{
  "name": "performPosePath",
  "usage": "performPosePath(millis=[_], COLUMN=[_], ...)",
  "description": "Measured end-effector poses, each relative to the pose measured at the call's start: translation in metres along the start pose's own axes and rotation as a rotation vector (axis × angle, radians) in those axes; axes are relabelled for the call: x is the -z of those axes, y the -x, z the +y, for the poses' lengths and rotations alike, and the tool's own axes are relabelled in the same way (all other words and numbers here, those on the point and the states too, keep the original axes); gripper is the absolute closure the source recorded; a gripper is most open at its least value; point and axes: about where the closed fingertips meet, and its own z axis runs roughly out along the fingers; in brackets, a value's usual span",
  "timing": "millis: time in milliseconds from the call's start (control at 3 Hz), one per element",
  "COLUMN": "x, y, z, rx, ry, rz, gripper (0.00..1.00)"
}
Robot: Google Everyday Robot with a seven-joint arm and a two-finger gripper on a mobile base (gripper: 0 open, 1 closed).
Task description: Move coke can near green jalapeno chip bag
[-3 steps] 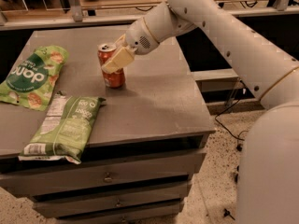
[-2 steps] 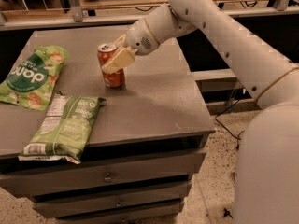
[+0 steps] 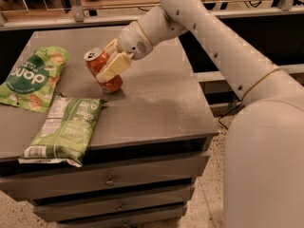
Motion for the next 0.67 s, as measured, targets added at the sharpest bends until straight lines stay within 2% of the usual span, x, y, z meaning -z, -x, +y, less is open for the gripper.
performPosePath(millis=[333,667], x=[0.0040,0.0121], y=[0.0048,0.0096], z=[0.0063,0.0096], rx=[0.028,0.064], ry=[-0.012,-0.031], rz=[-0.052,-0.128], gripper=[0.00,0.00])
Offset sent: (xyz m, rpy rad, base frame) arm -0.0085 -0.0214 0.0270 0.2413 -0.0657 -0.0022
